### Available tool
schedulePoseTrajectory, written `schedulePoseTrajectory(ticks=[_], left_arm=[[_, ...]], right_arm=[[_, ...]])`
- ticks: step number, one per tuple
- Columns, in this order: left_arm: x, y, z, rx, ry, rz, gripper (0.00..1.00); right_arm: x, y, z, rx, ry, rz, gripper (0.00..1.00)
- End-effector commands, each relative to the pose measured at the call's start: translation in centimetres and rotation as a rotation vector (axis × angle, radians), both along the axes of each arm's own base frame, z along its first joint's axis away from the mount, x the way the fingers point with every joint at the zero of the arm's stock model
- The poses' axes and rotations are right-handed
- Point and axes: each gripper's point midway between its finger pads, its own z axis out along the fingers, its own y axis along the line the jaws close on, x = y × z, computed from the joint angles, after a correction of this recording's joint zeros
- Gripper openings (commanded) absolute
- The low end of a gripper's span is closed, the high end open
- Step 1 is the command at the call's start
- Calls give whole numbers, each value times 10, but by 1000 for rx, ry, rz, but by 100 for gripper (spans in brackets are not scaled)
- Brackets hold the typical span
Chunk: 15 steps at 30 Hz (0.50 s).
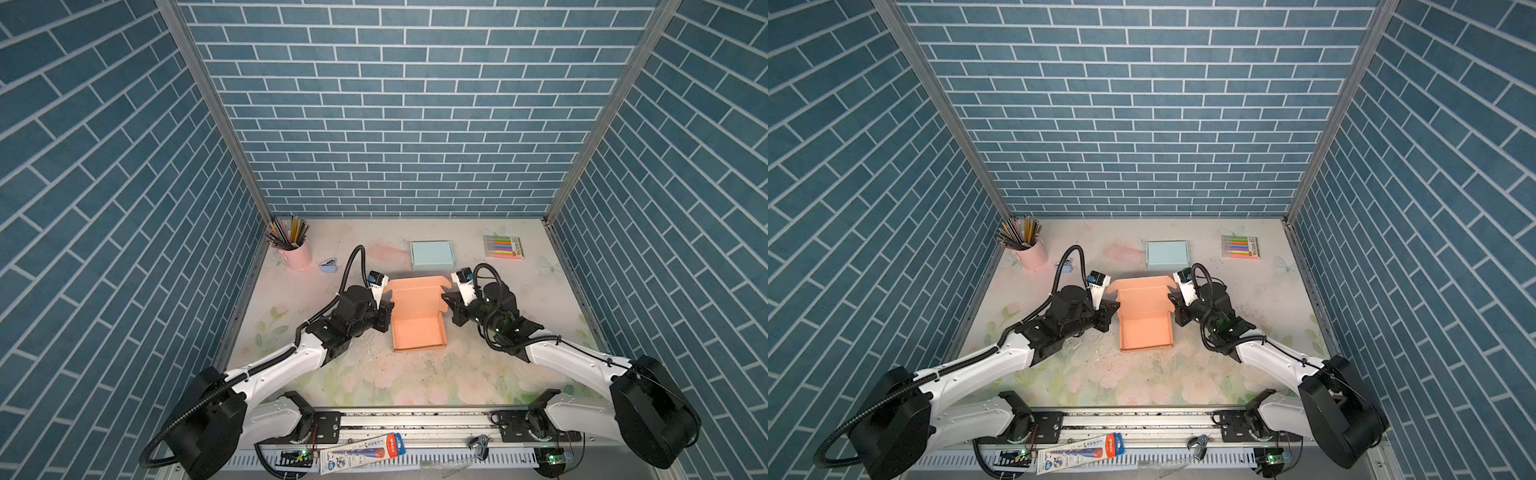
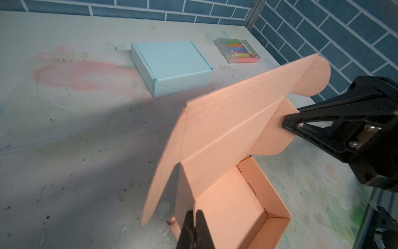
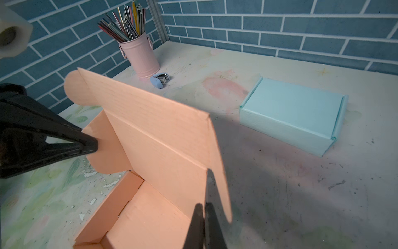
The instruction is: Fold the paper box
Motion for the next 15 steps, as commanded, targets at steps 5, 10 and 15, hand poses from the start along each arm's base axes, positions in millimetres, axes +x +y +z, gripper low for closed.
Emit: schedulePoseTrajectory(ticks=[5, 10, 15], left_arm=[[24, -22, 32, -52, -123, -16, 4], [35, -25, 33, -40, -156, -2, 4], [39, -24, 29, -24, -215, -3, 4]], right_arm=[[4, 19, 19, 81, 30, 9, 8], [12, 21, 13, 71, 42, -14, 9], [18, 19, 9, 69, 39, -45, 12]])
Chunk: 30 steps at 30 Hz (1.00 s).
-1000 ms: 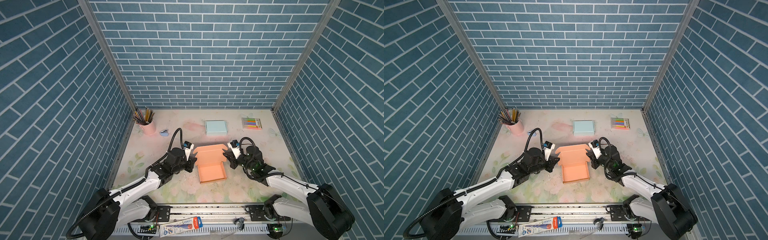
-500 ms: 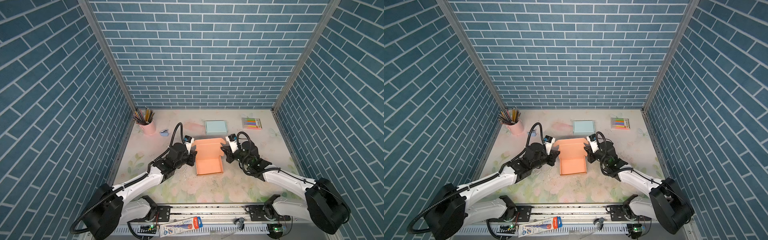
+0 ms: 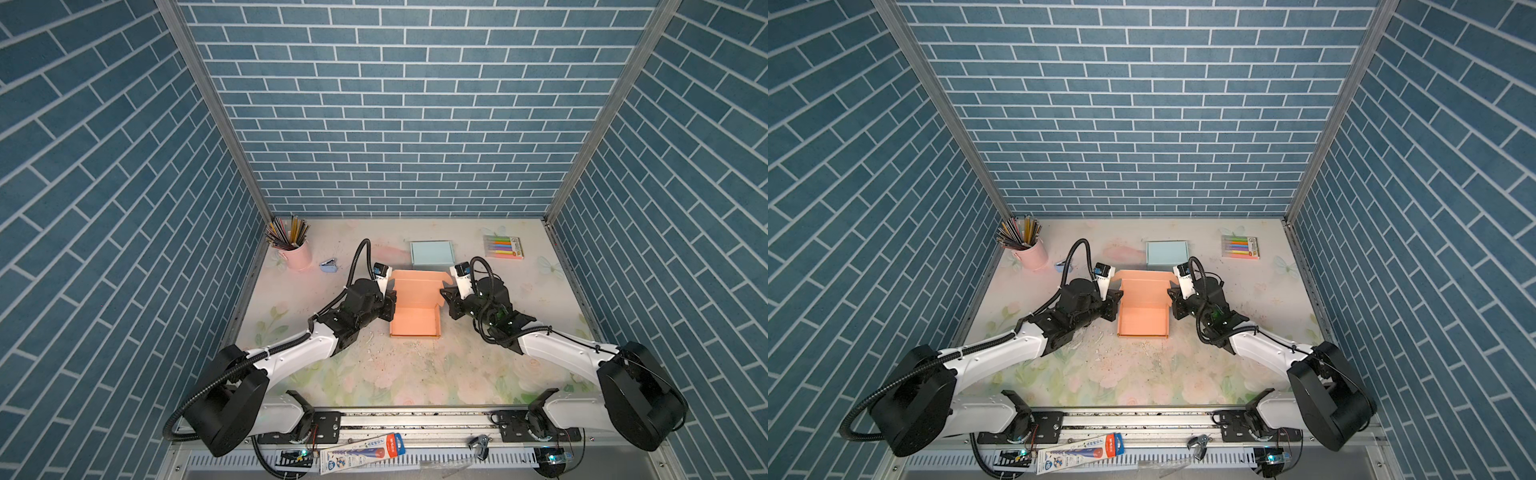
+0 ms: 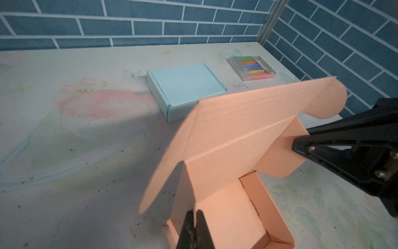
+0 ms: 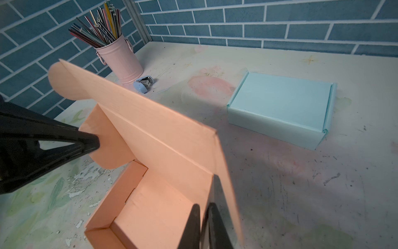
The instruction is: Fold the paper box
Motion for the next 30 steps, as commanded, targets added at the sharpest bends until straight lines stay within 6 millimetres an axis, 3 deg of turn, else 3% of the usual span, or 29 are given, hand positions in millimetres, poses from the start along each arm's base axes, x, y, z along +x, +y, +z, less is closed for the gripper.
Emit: schedulePoseTrajectory(ticks=[1, 15, 30], left_arm=[[4, -17, 25, -49, -120, -60, 4], [0, -12, 0, -24, -112, -58, 4], [-21, -15, -27, -7, -113, -34, 4]], right_arm=[[0, 17, 18, 69, -21, 31, 12], [5, 22, 9, 55, 15, 32, 15], [-16, 11, -5, 74, 23, 50, 14]])
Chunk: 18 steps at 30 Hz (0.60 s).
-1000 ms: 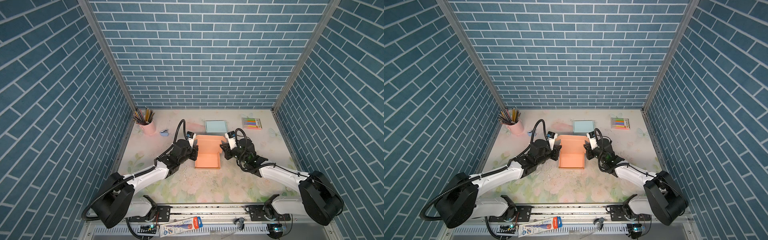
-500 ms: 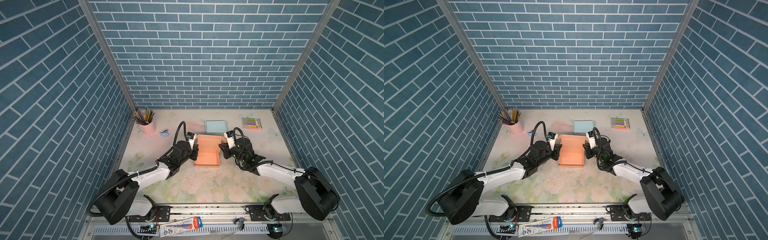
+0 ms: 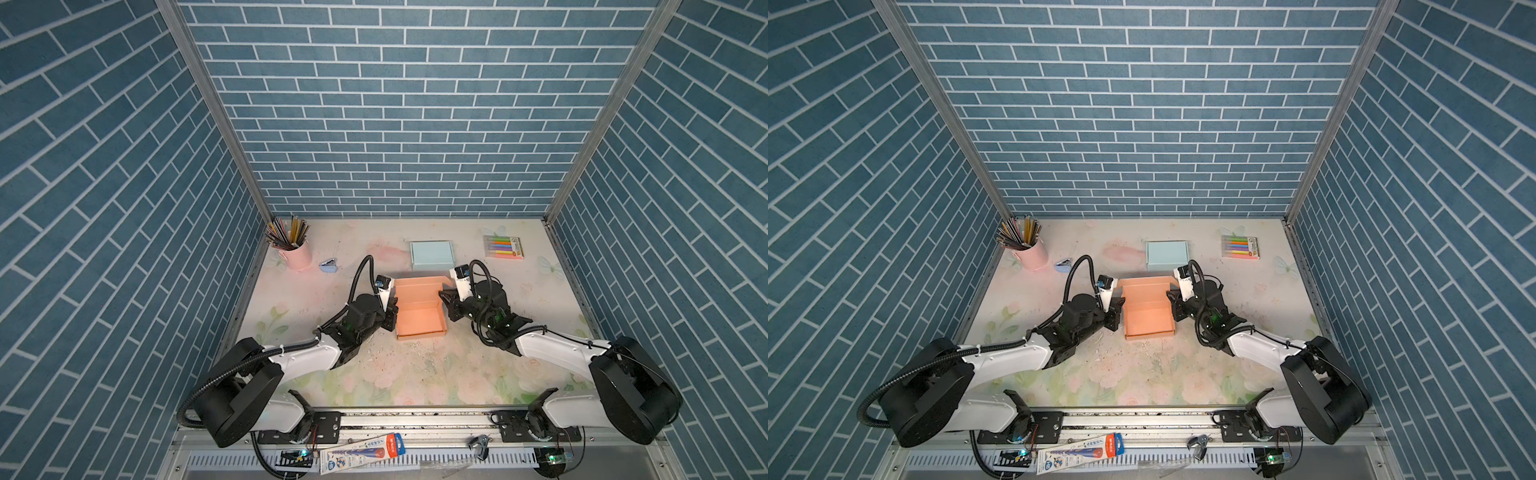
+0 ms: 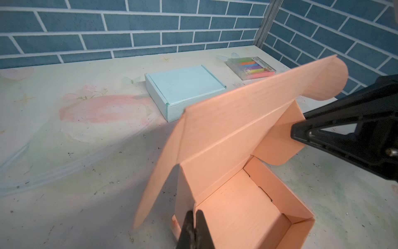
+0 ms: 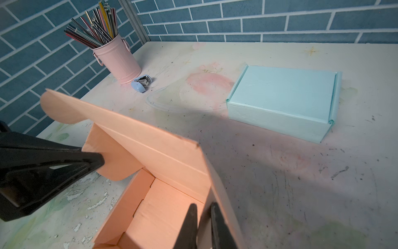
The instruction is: Fold the paper box
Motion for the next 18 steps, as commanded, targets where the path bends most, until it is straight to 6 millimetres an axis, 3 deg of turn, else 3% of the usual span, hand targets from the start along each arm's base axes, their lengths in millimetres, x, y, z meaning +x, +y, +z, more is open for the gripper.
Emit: schedulePoseTrajectory(ticks=[1, 13, 18], left_arm=[[-10, -12, -2, -28, -11, -21, 4], [-23, 2, -10, -48, -86, 123, 4], [-29, -6, -14, -50, -89, 102, 4]], right_arm=[[-16, 10, 6, 50, 5, 64, 14], [-31, 0, 2, 58, -3, 54, 14], [-38, -7, -4, 40, -3, 35, 14]])
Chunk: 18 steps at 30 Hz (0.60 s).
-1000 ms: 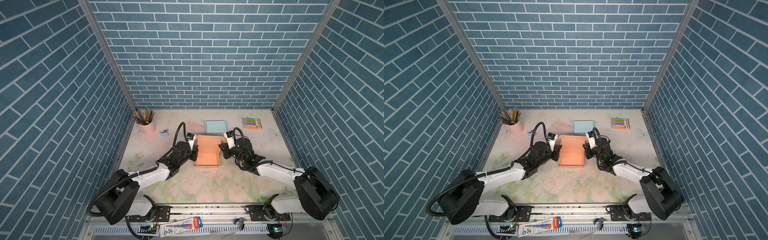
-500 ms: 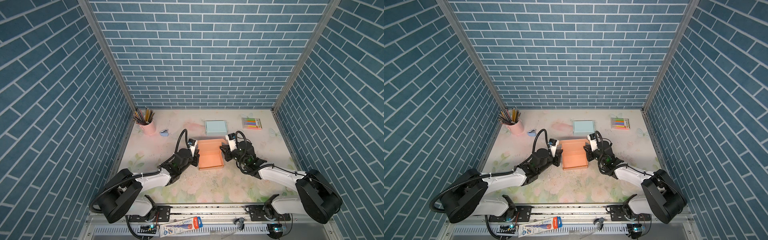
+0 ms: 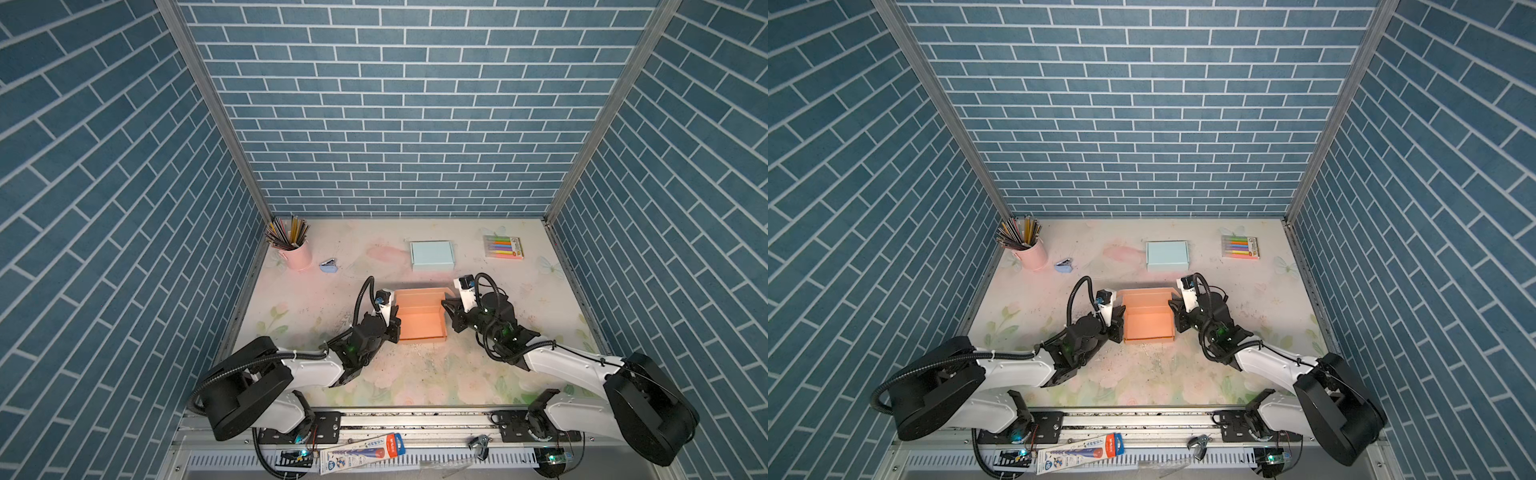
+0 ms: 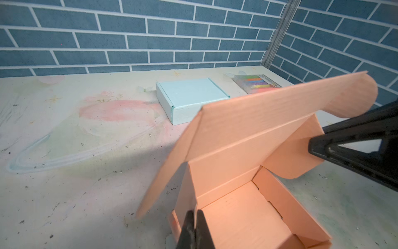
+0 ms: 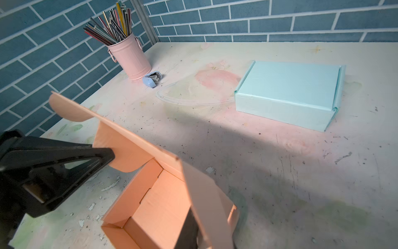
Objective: Fold the paper box
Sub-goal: 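Fold the lid down over the tray with both grippers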
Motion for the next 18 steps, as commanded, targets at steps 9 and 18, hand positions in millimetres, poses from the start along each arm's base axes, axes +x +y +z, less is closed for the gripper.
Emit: schedulePoseTrajectory(ticks=[9, 18], left_arm=[[-14, -13, -22, 18, 16, -14, 4], [-27, -15, -36, 79, 17, -21, 4]], right_arm=[[-23, 0, -15, 8, 55, 15, 14], [-30, -3, -21, 4, 66, -4, 14]])
